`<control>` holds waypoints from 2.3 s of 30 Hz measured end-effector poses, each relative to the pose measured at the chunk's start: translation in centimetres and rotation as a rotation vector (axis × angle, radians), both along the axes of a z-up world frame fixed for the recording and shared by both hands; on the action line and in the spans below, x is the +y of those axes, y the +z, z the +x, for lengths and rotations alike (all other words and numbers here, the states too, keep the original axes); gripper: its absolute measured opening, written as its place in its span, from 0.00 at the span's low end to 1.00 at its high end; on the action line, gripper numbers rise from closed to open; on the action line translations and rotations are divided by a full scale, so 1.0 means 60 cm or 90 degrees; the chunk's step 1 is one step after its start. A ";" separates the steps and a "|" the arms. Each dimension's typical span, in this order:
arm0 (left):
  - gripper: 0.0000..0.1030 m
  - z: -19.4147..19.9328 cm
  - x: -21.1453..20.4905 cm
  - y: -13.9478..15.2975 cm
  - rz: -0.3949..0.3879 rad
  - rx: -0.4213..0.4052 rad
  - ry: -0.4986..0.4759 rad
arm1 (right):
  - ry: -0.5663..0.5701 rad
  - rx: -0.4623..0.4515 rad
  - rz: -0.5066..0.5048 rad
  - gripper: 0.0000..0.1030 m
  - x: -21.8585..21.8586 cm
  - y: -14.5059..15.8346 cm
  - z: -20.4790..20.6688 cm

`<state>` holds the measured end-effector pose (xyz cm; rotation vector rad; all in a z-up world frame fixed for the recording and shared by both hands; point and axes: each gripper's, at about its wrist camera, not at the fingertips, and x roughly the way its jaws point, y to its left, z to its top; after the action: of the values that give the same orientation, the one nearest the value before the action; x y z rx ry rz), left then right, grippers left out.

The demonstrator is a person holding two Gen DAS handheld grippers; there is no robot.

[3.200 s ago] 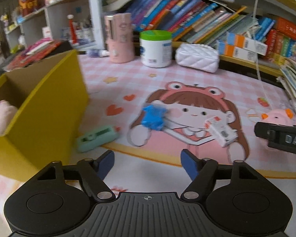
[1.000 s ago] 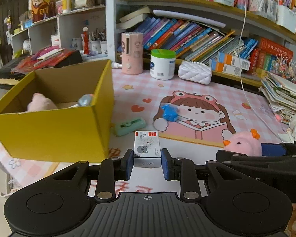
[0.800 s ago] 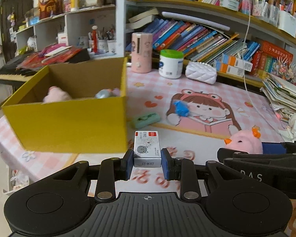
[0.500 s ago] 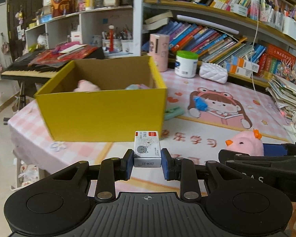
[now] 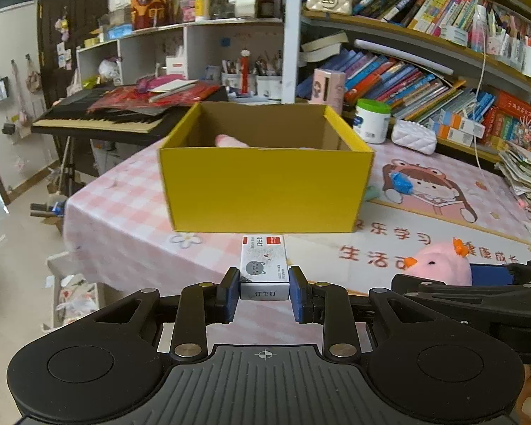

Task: Organize objects
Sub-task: 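Carry the pig and white box over the yellow box with both grippers, then open both grippers to drop the pig and white box into the box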

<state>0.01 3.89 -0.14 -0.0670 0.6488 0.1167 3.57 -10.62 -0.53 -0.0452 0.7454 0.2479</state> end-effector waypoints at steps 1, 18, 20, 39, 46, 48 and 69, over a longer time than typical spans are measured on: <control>0.27 -0.005 0.007 0.001 0.002 -0.002 0.003 | 0.003 -0.001 0.001 0.67 0.007 0.000 -0.005; 0.27 -0.049 0.085 0.024 0.001 -0.044 0.036 | 0.033 -0.027 -0.005 0.67 0.092 0.018 -0.036; 0.27 -0.048 0.087 0.027 0.001 -0.051 0.037 | 0.034 -0.027 -0.007 0.67 0.094 0.019 -0.034; 0.27 0.099 0.086 0.085 0.043 -0.146 0.066 | 0.077 -0.142 0.010 0.67 0.111 0.092 0.131; 0.27 0.178 0.079 0.073 0.048 -0.130 0.084 | 0.095 -0.147 0.002 0.67 0.110 0.094 0.231; 0.27 0.198 0.078 0.065 0.050 -0.114 0.088 | 0.099 -0.142 0.001 0.67 0.110 0.088 0.253; 0.27 0.281 0.090 0.006 0.062 -0.002 0.120 | 0.224 -0.058 -0.073 0.67 0.156 0.015 0.360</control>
<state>16.88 9.31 0.25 -0.0334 0.6323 0.3292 25.16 -1.28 0.35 -0.2960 0.6573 0.5355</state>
